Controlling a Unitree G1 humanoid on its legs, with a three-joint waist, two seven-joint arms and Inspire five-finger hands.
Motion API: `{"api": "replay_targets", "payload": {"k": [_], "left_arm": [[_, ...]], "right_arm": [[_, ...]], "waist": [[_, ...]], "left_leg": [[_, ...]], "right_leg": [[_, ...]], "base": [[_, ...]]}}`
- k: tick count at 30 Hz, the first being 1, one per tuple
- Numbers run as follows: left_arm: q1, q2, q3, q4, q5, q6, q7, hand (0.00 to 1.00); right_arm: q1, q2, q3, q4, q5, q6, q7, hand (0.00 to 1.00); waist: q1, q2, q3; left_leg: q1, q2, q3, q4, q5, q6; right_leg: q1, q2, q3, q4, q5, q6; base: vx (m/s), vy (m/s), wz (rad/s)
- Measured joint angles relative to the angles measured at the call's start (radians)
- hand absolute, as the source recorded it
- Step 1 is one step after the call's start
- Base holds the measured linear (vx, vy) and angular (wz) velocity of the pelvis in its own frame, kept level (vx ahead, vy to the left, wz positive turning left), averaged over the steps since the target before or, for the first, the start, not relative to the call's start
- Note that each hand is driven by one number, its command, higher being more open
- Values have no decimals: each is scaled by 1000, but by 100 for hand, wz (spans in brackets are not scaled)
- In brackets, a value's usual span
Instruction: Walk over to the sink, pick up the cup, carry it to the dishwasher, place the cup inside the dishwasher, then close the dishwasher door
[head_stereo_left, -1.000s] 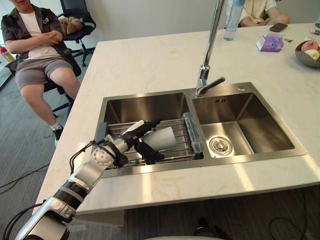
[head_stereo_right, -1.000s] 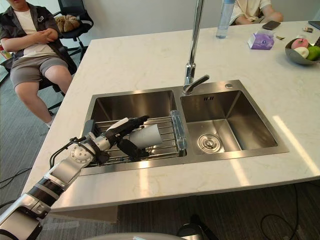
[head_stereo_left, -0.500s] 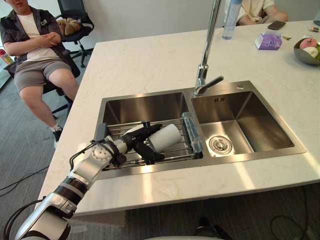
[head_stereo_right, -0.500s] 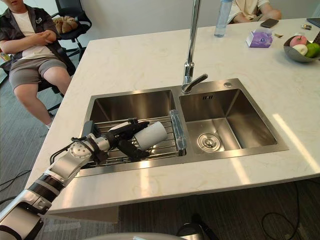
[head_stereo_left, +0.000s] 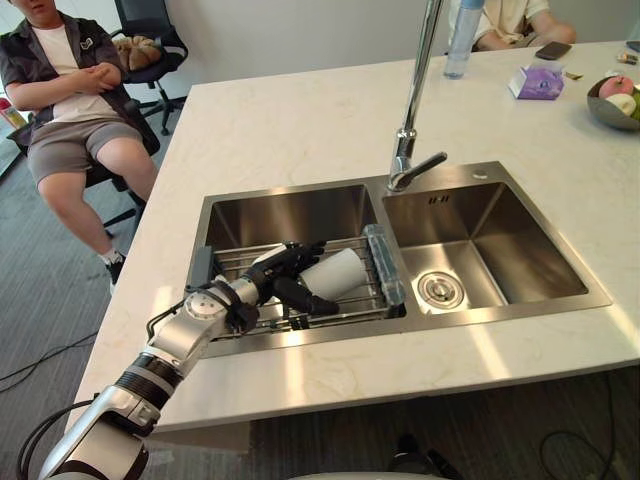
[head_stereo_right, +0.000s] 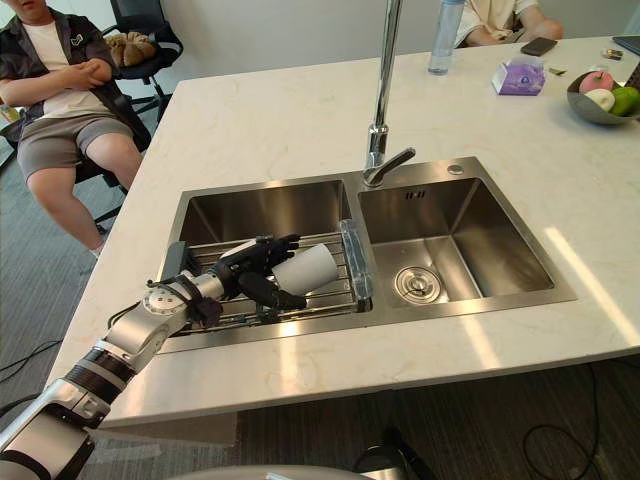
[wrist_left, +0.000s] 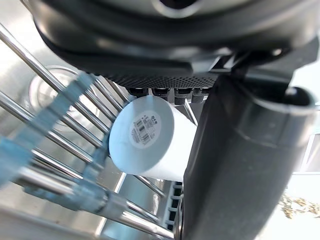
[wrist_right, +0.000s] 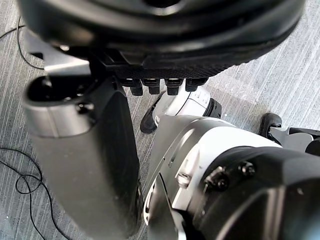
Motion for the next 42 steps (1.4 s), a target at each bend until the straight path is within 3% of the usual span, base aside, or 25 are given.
{"api": "replay_targets", "payload": {"k": [8, 21, 32, 33, 42], "left_arm": [[0, -40, 0, -1, 17, -1, 62, 100], [2, -69, -28, -10, 315, -36, 138, 100], [0, -69, -54, -23, 354, -21, 195, 100], [-1, -69, -54, -23, 354, -17, 195, 0], [-32, -75, -57, -15, 396, 10, 203, 0]], "right_arm": [[8, 2, 2, 3, 1, -15, 17, 100], [5, 5, 6, 56, 4, -67, 45, 100], [-2, 5, 9, 79, 10, -77, 44, 100], [-2, 5, 8, 79, 10, -77, 44, 100], [-3, 5, 4, 84, 9, -78, 45, 100]], "waist": [[1, -7, 5], [-3, -10, 6], [-7, -11, 6], [-7, -11, 5], [-8, -11, 5]], "left_leg": [[6, -1, 1, -7, 1, 0], [9, 0, 6, -22, 5, -1], [9, 0, 8, -23, 5, -1], [9, 0, 8, -23, 5, -1], [10, 0, 8, -24, 6, -1]], "right_leg": [[3, 0, -2, 0, 0, 0], [-4, 3, -14, 0, 0, 0], [-5, 3, -14, 0, 0, 0], [-5, 3, -14, 0, 0, 0], [-5, 3, -15, -4, 0, 0]], "base": [[-13, -4, 0], [0, 0, 0], [-13, -4, 0], [0, 0, 0], [0, 0, 0]]}}
